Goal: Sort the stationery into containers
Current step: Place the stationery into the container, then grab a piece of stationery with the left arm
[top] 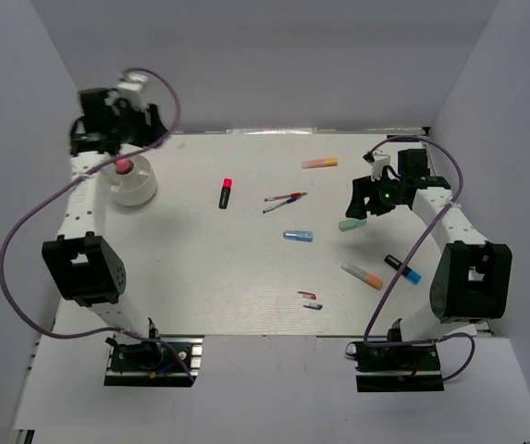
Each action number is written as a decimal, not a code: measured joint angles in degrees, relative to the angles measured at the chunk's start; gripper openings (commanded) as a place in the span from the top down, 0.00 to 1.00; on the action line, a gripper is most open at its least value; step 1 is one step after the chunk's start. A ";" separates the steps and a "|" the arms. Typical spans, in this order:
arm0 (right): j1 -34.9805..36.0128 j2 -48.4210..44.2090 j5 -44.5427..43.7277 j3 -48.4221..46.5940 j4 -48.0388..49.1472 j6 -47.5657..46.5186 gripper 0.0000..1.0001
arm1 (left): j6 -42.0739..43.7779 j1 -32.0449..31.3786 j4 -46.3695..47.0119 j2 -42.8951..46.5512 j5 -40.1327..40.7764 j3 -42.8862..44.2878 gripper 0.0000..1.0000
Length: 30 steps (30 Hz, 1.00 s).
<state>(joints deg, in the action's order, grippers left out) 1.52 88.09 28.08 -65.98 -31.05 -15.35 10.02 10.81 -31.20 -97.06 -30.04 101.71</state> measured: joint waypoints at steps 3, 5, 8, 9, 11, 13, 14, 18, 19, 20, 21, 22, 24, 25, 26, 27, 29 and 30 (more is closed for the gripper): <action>0.00 0.02 -0.02 0.00 0.24 0.85 0.23 | 1.18 -10.78 -1.70 -1.05 4.04 -6.47 0.35; 0.00 0.02 -0.04 0.00 0.55 1.44 0.24 | 1.07 -18.18 -3.39 -4.44 7.91 -8.57 0.34; 0.00 0.02 -0.26 0.04 1.03 1.68 0.23 | -0.17 -25.46 -7.45 -12.04 11.93 -7.08 0.33; 0.00 -0.02 -0.42 0.11 1.11 1.68 0.23 | -0.90 -26.80 -8.79 -15.04 13.14 -5.42 0.33; -0.02 -0.26 -0.83 0.39 1.16 1.62 0.23 | -2.32 -28.39 -11.76 -21.73 16.00 -0.33 0.34; -0.02 -0.83 -0.96 1.09 1.16 1.42 0.23 | -3.63 -29.03 -14.58 -27.82 19.56 5.53 0.35; -0.02 -1.09 -1.01 1.33 0.98 1.38 0.23 | -4.46 -29.22 -16.92 -31.15 21.33 9.86 0.34; -0.02 -1.60 -1.11 1.84 0.83 0.98 0.23 | -6.88 -29.42 -19.08 -39.34 27.85 19.78 0.24; -0.04 -1.75 -1.16 2.08 0.76 0.76 0.23 | -7.30 -29.42 -19.89 -39.80 28.61 20.41 0.22; -0.04 -1.81 -1.16 2.16 0.66 0.68 0.23 | -7.63 -29.40 -20.79 -40.17 29.20 21.14 0.22; -0.04 -1.81 -1.18 2.16 0.61 0.50 0.23 | -8.04 -29.31 -21.55 -40.39 29.59 21.90 0.21; -0.04 -1.81 -1.20 2.16 0.61 0.31 0.23 | -8.20 -29.22 -22.03 -40.52 29.86 22.58 0.21; -0.04 -1.81 -1.20 2.16 0.59 0.11 0.23 | -8.55 -29.00 -22.69 -40.52 30.05 23.74 0.22; -0.04 -1.81 -1.18 2.16 0.61 0.09 0.23 | -8.61 -28.87 -22.69 -40.52 30.05 24.17 0.23; -0.04 -1.81 -1.16 2.16 0.59 0.07 0.23 | -8.66 -28.81 -22.69 -40.52 30.05 24.46 0.24; -0.17 -1.79 -1.07 2.16 0.59 0.07 0.23 | -8.79 -28.74 -22.75 -40.52 29.90 24.55 0.25; -0.22 -1.79 -1.09 2.16 0.61 0.07 0.23 | -8.96 -28.63 -22.91 -40.63 29.40 24.65 0.28; -0.26 -1.79 -1.09 2.16 0.61 0.07 0.24 | -9.01 -28.59 -23.17 -40.98 29.18 25.16 0.29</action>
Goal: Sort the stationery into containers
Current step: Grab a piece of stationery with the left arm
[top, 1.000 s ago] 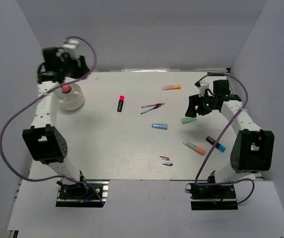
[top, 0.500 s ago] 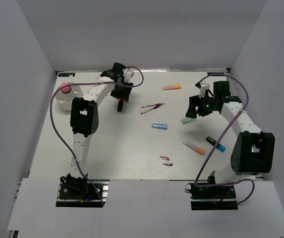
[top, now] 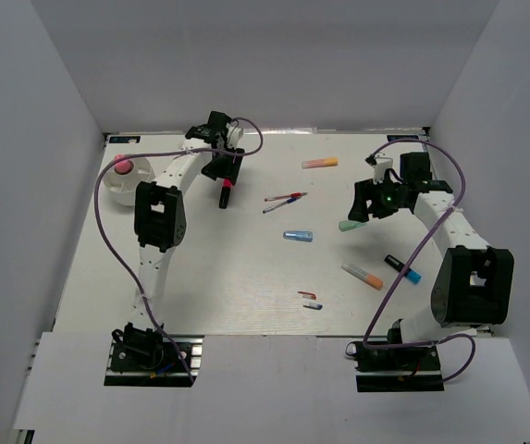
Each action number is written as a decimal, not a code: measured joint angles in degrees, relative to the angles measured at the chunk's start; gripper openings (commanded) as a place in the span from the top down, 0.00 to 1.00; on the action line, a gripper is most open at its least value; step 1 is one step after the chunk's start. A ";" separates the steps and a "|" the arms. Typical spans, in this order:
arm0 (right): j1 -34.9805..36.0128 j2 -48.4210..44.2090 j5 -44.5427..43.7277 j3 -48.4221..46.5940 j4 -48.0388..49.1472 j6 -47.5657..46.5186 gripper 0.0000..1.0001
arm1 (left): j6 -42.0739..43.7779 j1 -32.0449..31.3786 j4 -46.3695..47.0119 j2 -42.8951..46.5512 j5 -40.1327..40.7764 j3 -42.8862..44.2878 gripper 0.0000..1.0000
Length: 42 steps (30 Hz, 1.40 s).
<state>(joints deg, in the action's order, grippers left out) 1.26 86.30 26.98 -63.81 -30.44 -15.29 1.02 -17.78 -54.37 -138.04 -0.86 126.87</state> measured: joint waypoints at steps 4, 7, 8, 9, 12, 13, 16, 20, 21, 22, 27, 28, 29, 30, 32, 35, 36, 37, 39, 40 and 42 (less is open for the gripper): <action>0.00 0.09 0.00 0.00 0.00 0.00 0.24 | -0.02 0.04 -0.02 -1.88 -0.59 1.16 0.31; 0.00 0.11 0.00 0.00 0.00 0.00 0.24 | -0.02 0.04 -0.07 -3.45 -1.05 1.40 0.32; 0.00 0.11 0.00 0.00 0.00 0.00 0.24 | -0.02 0.04 -0.09 -4.11 -1.14 1.44 0.34; 0.00 0.11 0.00 0.00 0.00 0.02 0.24 | -0.02 0.04 -0.15 -4.68 -1.25 1.44 0.36; 0.00 0.11 0.00 0.00 0.00 0.02 0.24 | -0.13 0.04 -0.02 -5.01 -1.42 1.77 0.46; 0.00 0.11 0.00 0.00 0.00 0.04 0.24 | -0.24 0.04 -0.04 -5.01 -1.51 1.77 0.50; 0.00 0.11 0.00 0.02 0.00 0.02 0.24 | -0.22 0.04 0.00 -5.03 -1.55 1.77 0.54; 0.00 0.11 -0.02 0.02 -0.04 -0.09 0.24 | -0.22 0.04 0.50 -5.03 -1.55 1.77 0.57; 0.00 0.11 -0.02 0.02 -0.07 -0.15 0.24 | -0.22 0.04 0.66 -5.03 -1.55 1.77 0.65; 0.00 0.11 -0.02 0.02 -0.09 -0.17 0.24 | -0.33 0.04 0.87 -5.03 -1.57 1.77 0.69; 0.00 0.11 -0.04 0.02 -0.31 -0.20 0.24 | -1.36 0.92 5.70 -3.10 -3.50 -2.38 0.91; 0.00 0.11 -0.02 0.02 -0.44 -0.22 0.24 | -1.81 1.27 7.41 -1.51 -4.39 -5.25 0.92; 0.00 0.11 -0.04 0.02 -0.61 -0.24 0.25 | -2.43 1.75 10.43 0.98 -5.27 -9.60 0.92; 0.00 0.11 -0.07 0.02 -0.76 -0.31 0.24 | -2.97 2.38 13.86 4.46 -5.95 -15.10 0.93; 0.00 0.09 -0.07 0.00 -1.07 -0.39 0.24 | -3.87 4.02 19.69 12.83 -7.52 -25.88 0.93; 0.00 0.09 -0.07 -0.04 -1.22 -0.63 0.24 | -3.74 6.43 27.65 26.36 -9.22 -37.33 0.95; 0.00 0.09 -0.07 -0.13 -1.29 -0.70 0.24 | -3.39 7.34 30.58 30.56 -9.60 -39.36 0.96; 0.00 0.11 -0.02 -0.17 -1.29 -0.81 0.24 | -2.84 8.22 32.76 34.18 -9.92 -40.37 0.98; 0.00 0.11 0.00 -0.26 -1.36 -0.87 0.24 | -1.22 9.55 37.07 39.80 -10.62 -41.03 1.00; 0.00 0.09 0.09 -0.28 -1.38 -0.85 0.24 | -0.28 10.16 39.34 42.29 -10.80 -41.55 1.00; 0.00 0.11 0.24 -0.42 -1.36 -0.83 0.24 | 1.73 11.52 44.59 46.80 -10.86 -44.52 1.00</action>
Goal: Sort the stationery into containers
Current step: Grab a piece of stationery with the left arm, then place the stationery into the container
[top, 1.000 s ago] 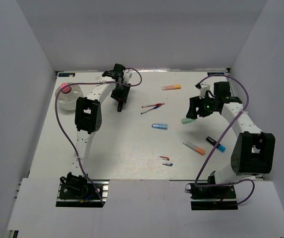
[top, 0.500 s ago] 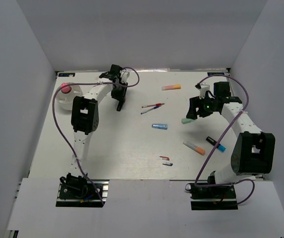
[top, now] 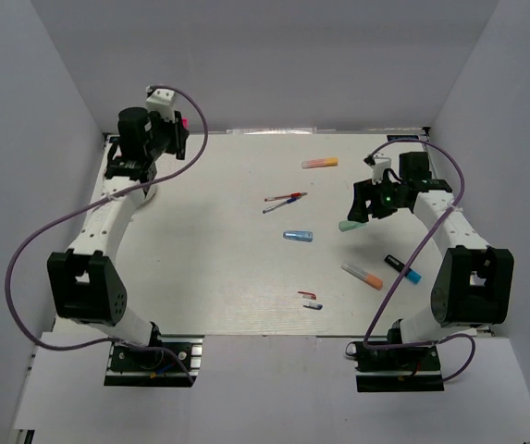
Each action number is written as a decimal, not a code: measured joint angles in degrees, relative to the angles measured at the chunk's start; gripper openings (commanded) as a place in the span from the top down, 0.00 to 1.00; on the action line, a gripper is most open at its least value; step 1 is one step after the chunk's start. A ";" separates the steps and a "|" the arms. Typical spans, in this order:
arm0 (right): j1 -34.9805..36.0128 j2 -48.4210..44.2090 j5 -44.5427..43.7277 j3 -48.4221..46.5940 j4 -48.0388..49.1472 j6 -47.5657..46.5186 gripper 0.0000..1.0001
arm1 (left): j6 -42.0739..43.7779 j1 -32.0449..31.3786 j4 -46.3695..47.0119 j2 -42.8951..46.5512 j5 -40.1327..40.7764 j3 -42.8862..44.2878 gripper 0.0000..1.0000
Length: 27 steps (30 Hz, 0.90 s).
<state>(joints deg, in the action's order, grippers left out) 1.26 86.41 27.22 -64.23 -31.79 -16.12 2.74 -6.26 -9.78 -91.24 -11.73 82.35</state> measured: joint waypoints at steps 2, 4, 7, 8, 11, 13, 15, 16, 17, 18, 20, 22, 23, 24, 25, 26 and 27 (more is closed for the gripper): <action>0.00 0.00 0.20 -0.15 0.17 0.07 0.24 | 1.73 1.31 4.63 4.39 0.61 -5.92 1.00; 0.00 0.00 0.35 -0.15 0.24 0.26 0.24 | 3.06 2.47 9.49 7.19 1.77 -12.00 1.00; 0.00 0.00 0.59 -0.17 0.26 0.52 0.24 | 3.80 4.48 13.81 8.00 4.31 -18.14 1.00; 0.00 0.00 0.66 -0.17 0.24 0.59 0.24 | 3.50 5.27 14.73 7.65 5.75 -19.34 1.00; 0.00 0.00 0.90 -0.17 0.24 0.68 0.24 | 1.64 7.61 17.18 6.40 9.64 -20.44 1.00; 0.00 0.00 1.07 -0.17 0.26 0.70 0.24 | 0.15 9.07 19.74 6.16 12.31 -20.85 1.00; 0.00 0.00 1.09 -0.17 0.26 0.72 0.24 | -1.40 10.40 22.40 6.16 14.95 -20.92 1.00; 0.00 0.00 1.09 -0.17 0.28 0.74 0.24 | -1.86 10.75 23.54 6.16 16.09 -20.96 1.00; 0.00 0.00 1.11 -0.17 0.28 0.76 0.24 | -2.23 11.04 24.83 6.16 17.38 -21.00 1.00; 0.00 0.00 1.16 -0.17 0.31 0.79 0.24 | -2.43 11.10 25.99 6.16 18.64 -21.07 1.00; 0.00 0.00 1.27 -0.17 0.35 0.90 0.24 | -2.58 11.17 28.76 6.16 20.90 -21.79 1.00; 0.00 0.00 1.29 -0.17 0.39 0.94 0.24 | -1.99 11.45 31.52 6.16 22.12 -23.08 1.00; 0.00 0.02 1.29 -0.17 0.39 0.92 0.24 | -1.42 11.54 32.92 6.16 22.18 -24.02 1.00; 0.00 0.09 1.29 -0.17 0.42 0.92 0.24 | -0.87 11.69 34.07 6.16 21.90 -24.92 1.00; 0.00 0.22 1.29 -0.17 0.44 0.92 0.24 | -0.17 11.87 35.12 6.16 21.51 -26.08 1.00; 0.00 0.37 1.29 -0.17 0.44 0.92 0.24 | 0.33 12.02 35.87 6.16 21.05 -26.97 1.00; 0.00 0.59 1.27 -0.17 0.44 0.92 0.24 | 0.96 12.26 36.59 6.12 20.22 -27.91 1.00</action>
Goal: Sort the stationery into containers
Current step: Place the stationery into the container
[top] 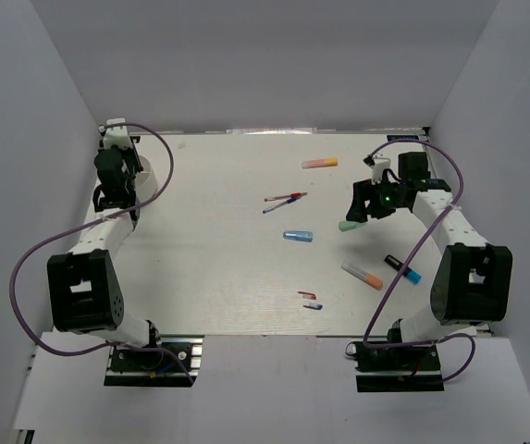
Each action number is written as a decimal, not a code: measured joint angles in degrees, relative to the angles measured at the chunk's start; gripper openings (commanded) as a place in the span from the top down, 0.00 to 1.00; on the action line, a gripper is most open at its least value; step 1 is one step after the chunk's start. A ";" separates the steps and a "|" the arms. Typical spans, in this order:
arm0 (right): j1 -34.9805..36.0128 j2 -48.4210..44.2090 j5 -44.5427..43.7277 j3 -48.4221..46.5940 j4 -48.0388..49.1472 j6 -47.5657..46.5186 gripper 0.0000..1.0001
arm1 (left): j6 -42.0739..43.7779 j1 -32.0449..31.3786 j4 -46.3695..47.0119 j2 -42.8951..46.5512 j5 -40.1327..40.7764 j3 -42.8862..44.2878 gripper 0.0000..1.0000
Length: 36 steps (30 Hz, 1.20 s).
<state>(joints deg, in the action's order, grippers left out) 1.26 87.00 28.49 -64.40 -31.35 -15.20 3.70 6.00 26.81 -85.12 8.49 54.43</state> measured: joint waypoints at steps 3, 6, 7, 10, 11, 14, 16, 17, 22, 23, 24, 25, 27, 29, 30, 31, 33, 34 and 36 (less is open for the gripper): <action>0.00 0.59 -0.02 0.00 0.00 -0.02 0.24 | 1.29 0.37 1.46 -0.98 -1.81 -0.94 1.00; 0.00 1.03 -0.02 0.00 -0.02 -0.02 0.24 | 1.46 0.94 2.08 -2.93 -2.32 -0.92 1.00; 0.00 1.16 -0.04 0.00 -0.02 -0.02 0.24 | 1.42 1.09 2.12 -3.72 -2.29 -0.81 1.00; 0.00 1.46 -0.24 0.00 -0.04 -0.07 0.24 | 1.20 1.49 2.14 -6.93 -1.92 0.17 1.00; 0.00 1.49 -0.28 0.00 -0.09 -0.07 0.24 | 1.18 1.57 2.12 -7.82 -1.86 0.37 1.00; 0.00 1.49 -0.44 0.00 -0.09 -0.26 0.24 | 1.01 2.05 2.01 -9.94 -1.66 0.68 1.00; 0.00 1.49 -0.44 0.00 -0.09 -0.33 0.24 | 0.94 2.14 2.03 -10.71 -1.40 0.68 1.00; 0.00 1.49 -0.44 0.00 -0.11 -0.35 0.24 | 0.96 2.14 2.29 -10.97 -1.31 0.68 1.00; 0.00 1.57 -0.44 0.00 -0.20 -0.46 0.24 | 1.38 2.16 4.79 -12.33 -0.15 0.81 0.91; 0.00 1.57 -0.44 0.00 -0.22 -0.48 0.24 | 1.44 2.16 5.20 -12.63 0.04 0.81 0.87; 0.00 1.57 -0.46 0.00 -0.20 -0.48 0.24 | 1.51 2.16 5.62 -12.96 0.20 0.81 0.86; 0.00 1.57 -0.48 0.00 -0.20 -0.50 0.24 | 1.62 2.16 5.79 -13.14 0.33 0.81 0.86; 0.00 1.57 -0.50 0.00 -0.20 -0.50 0.24 | 1.66 2.14 6.19 -13.38 0.63 0.81 0.83; 0.00 1.57 -0.70 0.00 -0.20 -0.57 0.24 | 1.62 2.14 6.51 -13.49 1.09 0.81 0.77; 0.00 1.57 -0.79 0.00 -0.20 -0.63 0.24 | 1.60 2.14 6.60 -13.53 1.29 0.81 0.76; 0.00 1.57 -0.94 0.00 -0.20 -0.74 0.24 | 1.57 2.14 6.67 -13.57 1.46 0.81 0.73; 0.00 1.57 -1.18 0.00 -0.22 -1.14 0.24 | 1.49 2.14 6.67 -13.57 1.62 0.81 0.66; 0.00 1.57 -1.25 0.00 -0.28 -1.49 0.24 | 1.42 2.14 6.67 -13.57 1.62 0.81 0.63; 0.00 1.60 -1.31 0.00 -0.59 -2.10 0.23 | 1.33 2.14 6.49 -13.57 1.60 0.81 0.54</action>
<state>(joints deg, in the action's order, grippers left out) 1.26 88.60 27.18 -64.40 -31.94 -17.30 5.04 8.14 33.30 -98.70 10.09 55.24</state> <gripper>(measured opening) 0.765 0.431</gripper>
